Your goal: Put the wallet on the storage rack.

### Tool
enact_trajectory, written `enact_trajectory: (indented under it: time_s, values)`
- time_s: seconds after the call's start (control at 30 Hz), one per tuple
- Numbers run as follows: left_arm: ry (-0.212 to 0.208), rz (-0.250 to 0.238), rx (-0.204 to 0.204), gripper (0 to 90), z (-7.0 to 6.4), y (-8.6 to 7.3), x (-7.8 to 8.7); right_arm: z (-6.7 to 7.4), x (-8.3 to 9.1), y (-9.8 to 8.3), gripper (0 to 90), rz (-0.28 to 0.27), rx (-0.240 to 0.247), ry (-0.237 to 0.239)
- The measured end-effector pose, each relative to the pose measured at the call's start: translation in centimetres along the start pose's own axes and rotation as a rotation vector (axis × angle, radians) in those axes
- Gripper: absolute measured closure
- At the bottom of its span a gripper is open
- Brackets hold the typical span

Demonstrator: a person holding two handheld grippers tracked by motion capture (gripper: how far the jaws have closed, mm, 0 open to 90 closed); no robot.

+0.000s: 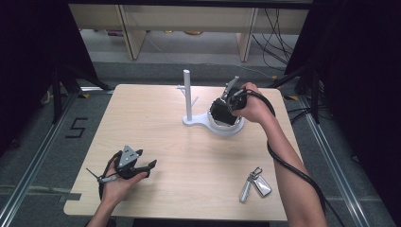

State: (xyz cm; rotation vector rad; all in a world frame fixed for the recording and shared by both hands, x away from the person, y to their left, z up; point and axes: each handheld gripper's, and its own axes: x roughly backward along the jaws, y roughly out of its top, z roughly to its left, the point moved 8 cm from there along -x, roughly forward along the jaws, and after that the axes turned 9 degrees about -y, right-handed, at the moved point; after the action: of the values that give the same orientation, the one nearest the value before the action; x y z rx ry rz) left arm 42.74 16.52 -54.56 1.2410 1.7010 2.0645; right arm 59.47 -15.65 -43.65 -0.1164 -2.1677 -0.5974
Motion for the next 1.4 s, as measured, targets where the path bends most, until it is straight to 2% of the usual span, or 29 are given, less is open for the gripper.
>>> enact_trajectory:
  time_s: [0.07,0.1,0.13,0.17,0.23,0.33,0.37,0.53,0.6,0.63,0.67,0.7,0.77,0.8,0.87,0.9,0.93,0.97,1.0,1.03,1.13,1.17,1.2,1.23,1.27,1.3,1.33,1.37,1.4]
  values:
    - [-0.003,-0.001,0.009,30.5,-0.1,-0.1,0.0,-0.2,0.1,0.0,62.8,-0.006,-0.006,-0.005]
    - [-0.004,-0.001,0.022,30.5,-0.2,-0.1,-0.1,-0.5,0.2,0.0,61.5,-0.015,-0.008,-0.031]
    - [-0.004,0.000,0.022,30.5,-0.2,-0.1,-0.1,-0.5,0.2,-0.1,60.5,-0.012,-0.040,-0.034]
    - [-0.005,0.000,0.023,30.5,-0.2,-0.1,-0.1,-0.9,0.3,-0.2,59.7,-0.014,-0.032,-0.050]
    - [0.000,0.005,0.010,30.5,-0.1,-0.1,-0.1,-1.4,0.4,-0.4,55.4,-0.021,-0.072,-0.078]
    - [-0.006,0.003,0.017,30.5,-0.2,-0.2,-0.1,-1.6,0.5,-0.6,54.8,-0.025,-0.086,-0.079]
    - [-0.007,0.003,0.024,30.5,-0.3,-0.2,-0.1,-1.8,0.6,-0.8,54.2,-0.027,-0.108,-0.084]
    - [-0.002,0.006,0.020,30.5,-0.2,-0.2,0.0,-2.0,0.9,-1.3,53.0,-0.016,-0.120,-0.083]
    - [0.000,0.004,0.028,30.5,-0.1,-0.3,0.0,-1.8,1.4,-1.8,53.7,-0.016,-0.155,-0.074]
    - [0.000,0.004,0.028,30.5,-0.1,-0.3,0.0,-1.8,1.4,-1.8,53.7,-0.016,-0.155,-0.074]
    - [-0.001,0.001,0.015,30.5,-0.1,-0.2,0.0,-1.7,1.7,-2.1,54.6,-0.010,-0.175,-0.064]
    - [-0.003,0.000,0.033,30.5,-0.1,-0.3,0.0,-1.7,1.9,-2.4,55.5,-0.010,-0.193,-0.051]
    - [-0.003,0.000,0.037,30.5,-0.1,-0.3,0.1,-1.5,2.4,-3.1,60.2,-0.002,-0.236,-0.043]
    - [0.002,0.002,0.017,30.5,0.0,-0.2,0.2,-1.4,2.7,-3.5,62.1,0.001,-0.247,-0.035]
    - [0.000,0.000,0.020,30.5,0.0,-0.2,0.2,-1.0,3.2,-4.7,67.6,0.027,-0.258,-0.020]
    - [0.001,-0.001,0.015,30.5,0.0,-0.2,0.2,-0.3,3.7,-6.2,74.4,0.059,-0.303,0.006]
    - [0.001,0.001,0.018,30.5,0.0,-0.3,0.2,0.1,4.0,-6.8,76.3,0.087,-0.349,0.017]
    - [-0.005,0.003,0.036,30.5,-0.2,-0.4,0.1,0.3,4.2,-7.6,79.4,0.101,-0.362,0.035]
    - [-0.005,0.003,0.036,30.5,-0.2,-0.4,0.1,0.3,4.2,-7.6,79.4,0.101,-0.362,0.035]
    - [-0.005,0.004,0.029,30.5,-0.2,-0.4,0.0,0.7,4.5,-8.5,82.1,0.129,-0.414,0.037]
    - [-0.014,0.006,0.037,30.5,-0.4,-0.4,-0.2,2.0,4.9,-11.2,86.5,0.194,-0.483,0.080]
    - [-0.008,0.011,0.030,30.5,-0.4,-0.4,-0.2,2.3,5.0,-11.8,87.6,0.209,-0.491,0.086]
    - [-0.009,0.009,0.028,30.5,-0.4,-0.3,-0.3,3.4,5.2,-13.4,89.6,0.240,-0.510,0.124]
    - [-0.009,0.009,0.028,30.6,-0.4,-0.3,-0.3,3.4,5.2,-13.4,89.6,0.240,-0.510,0.124]
    - [-0.012,0.009,0.037,30.5,-0.5,-0.3,-0.3,4.8,5.3,-14.8,90.0,0.276,-0.512,0.160]
    - [-0.015,0.009,0.041,30.5,-0.5,-0.3,-0.4,4.8,5.3,-14.8,90.0,0.276,-0.512,0.160]
    - [-0.016,0.008,0.043,30.5,-0.5,-0.3,-0.4,5.6,5.5,-15.3,90.0,0.307,-0.551,0.175]
    - [-0.016,0.007,0.045,30.6,-0.4,-0.3,-0.5,5.8,5.5,-16.0,90.0,0.300,-0.518,0.172]
    - [-0.008,0.012,0.041,30.6,-0.3,-0.3,-0.4,6.7,5.7,-16.5,90.0,0.333,-0.547,0.193]
